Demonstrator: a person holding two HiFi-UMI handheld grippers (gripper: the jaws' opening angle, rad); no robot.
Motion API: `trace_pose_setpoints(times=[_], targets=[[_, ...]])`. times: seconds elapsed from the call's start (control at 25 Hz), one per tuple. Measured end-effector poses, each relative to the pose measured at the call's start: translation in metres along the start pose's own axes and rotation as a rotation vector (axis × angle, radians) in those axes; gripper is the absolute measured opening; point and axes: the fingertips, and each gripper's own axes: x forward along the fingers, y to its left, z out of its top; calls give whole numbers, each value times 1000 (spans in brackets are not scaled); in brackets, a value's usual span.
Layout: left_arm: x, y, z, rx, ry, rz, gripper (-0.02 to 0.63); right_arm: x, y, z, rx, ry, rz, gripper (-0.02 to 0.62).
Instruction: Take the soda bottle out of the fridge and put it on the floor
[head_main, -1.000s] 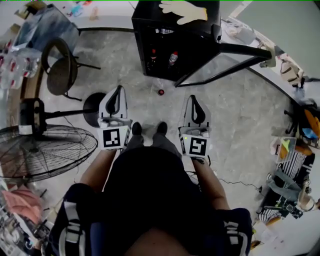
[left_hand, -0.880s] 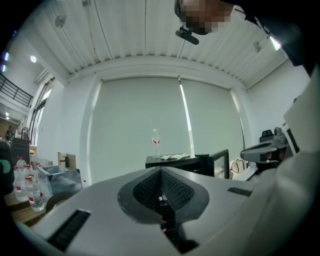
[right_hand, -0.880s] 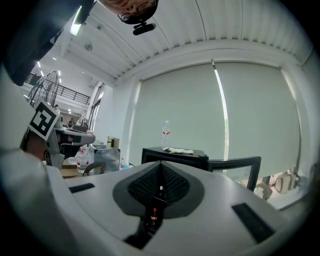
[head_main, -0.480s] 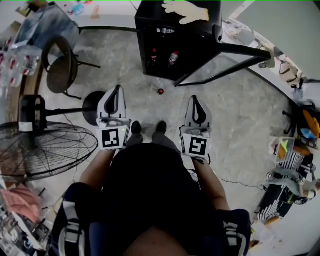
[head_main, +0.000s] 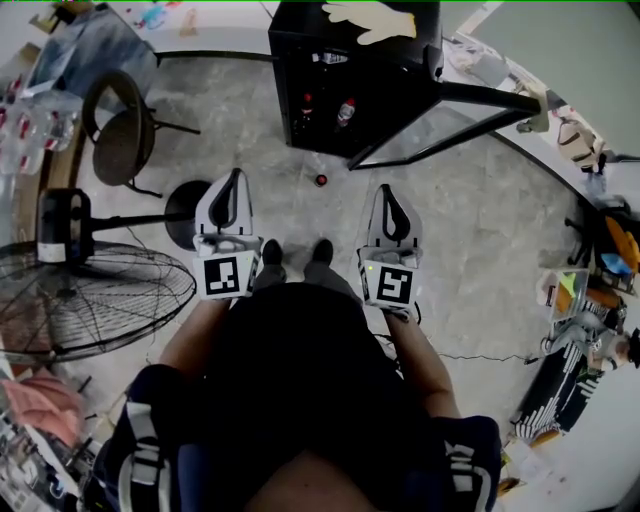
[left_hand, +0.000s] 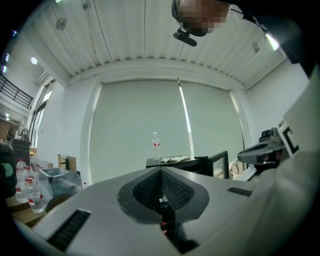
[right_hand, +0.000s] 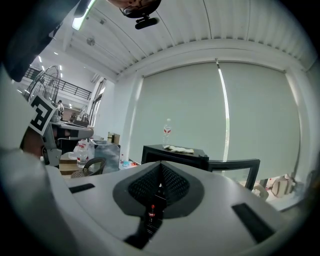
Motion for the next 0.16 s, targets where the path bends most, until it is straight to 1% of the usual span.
trace_pose_setpoints(times=[0.16], targets=[[-7,-2,-3,-2,2,-3,24,-3,3,-3,-8,1,3,18]])
